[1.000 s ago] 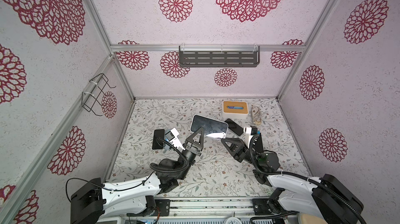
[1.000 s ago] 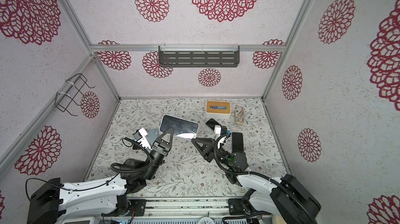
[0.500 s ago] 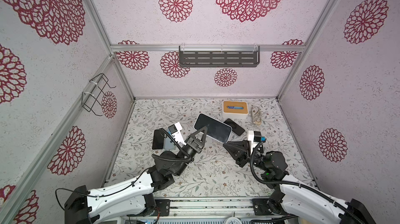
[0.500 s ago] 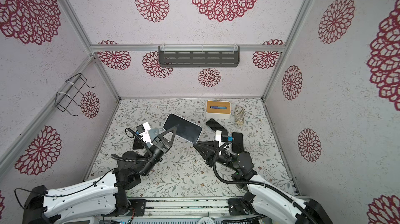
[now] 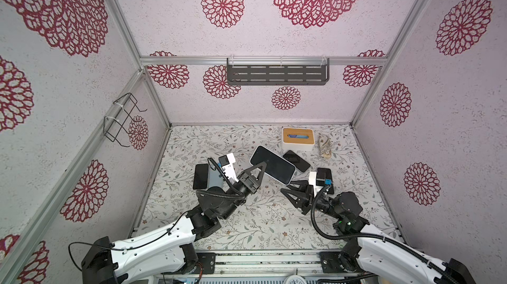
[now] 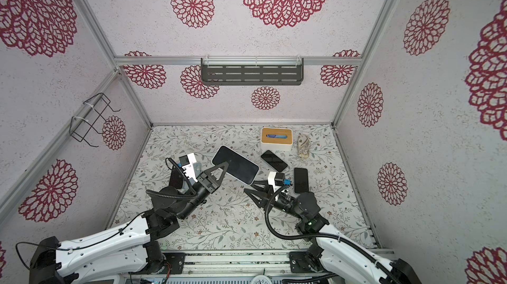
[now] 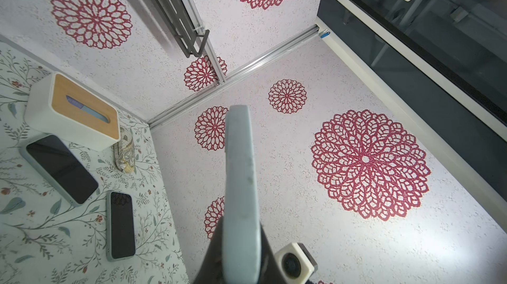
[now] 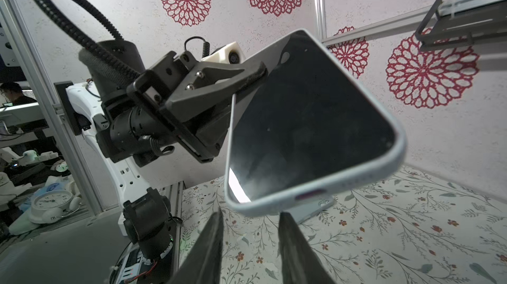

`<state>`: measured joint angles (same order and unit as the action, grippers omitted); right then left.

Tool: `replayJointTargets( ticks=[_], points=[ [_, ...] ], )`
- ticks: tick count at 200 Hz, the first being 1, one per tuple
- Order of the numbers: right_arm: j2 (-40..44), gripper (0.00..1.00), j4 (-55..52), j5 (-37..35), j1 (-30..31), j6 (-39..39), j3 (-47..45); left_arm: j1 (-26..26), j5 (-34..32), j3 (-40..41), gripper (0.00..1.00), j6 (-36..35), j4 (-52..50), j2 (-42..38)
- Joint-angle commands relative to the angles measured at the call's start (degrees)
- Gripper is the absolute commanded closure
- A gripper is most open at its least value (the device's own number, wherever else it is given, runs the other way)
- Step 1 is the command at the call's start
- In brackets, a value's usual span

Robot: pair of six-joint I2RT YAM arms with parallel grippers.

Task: Take the phone out of the phone case
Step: Remove the phone case from the phone.

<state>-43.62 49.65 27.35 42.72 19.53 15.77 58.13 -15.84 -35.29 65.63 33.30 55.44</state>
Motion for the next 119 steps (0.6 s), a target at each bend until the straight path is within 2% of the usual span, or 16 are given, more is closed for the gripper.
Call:
replayJointTargets(
  ticks=[1, 21, 33, 119],
  points=[
    [1.77, 0.38, 8.25, 1.00, -0.18, 3.23, -1.80, -0.73, 2.64, 0.04, 1.00, -0.14, 5.42, -0.92],
    [2.21, 0.25, 10.99, 0.60, -0.18, 5.79, -2.72, -1.00, 3.48, 0.71, 1.00, 0.65, 8.26, 0.42],
    [2.22, 0.23, 10.48, -0.09, -0.26, 6.62, -2.24, -1.08, 3.81, 1.01, 1.00, 1.02, 9.68, 1.04],
    [-0.87, 0.25, 17.79, 0.71, -3.33, 15.46, -0.77, -0.96, 4.32, 1.96, 1.00, 1.59, 11.12, 1.16]
  ],
)
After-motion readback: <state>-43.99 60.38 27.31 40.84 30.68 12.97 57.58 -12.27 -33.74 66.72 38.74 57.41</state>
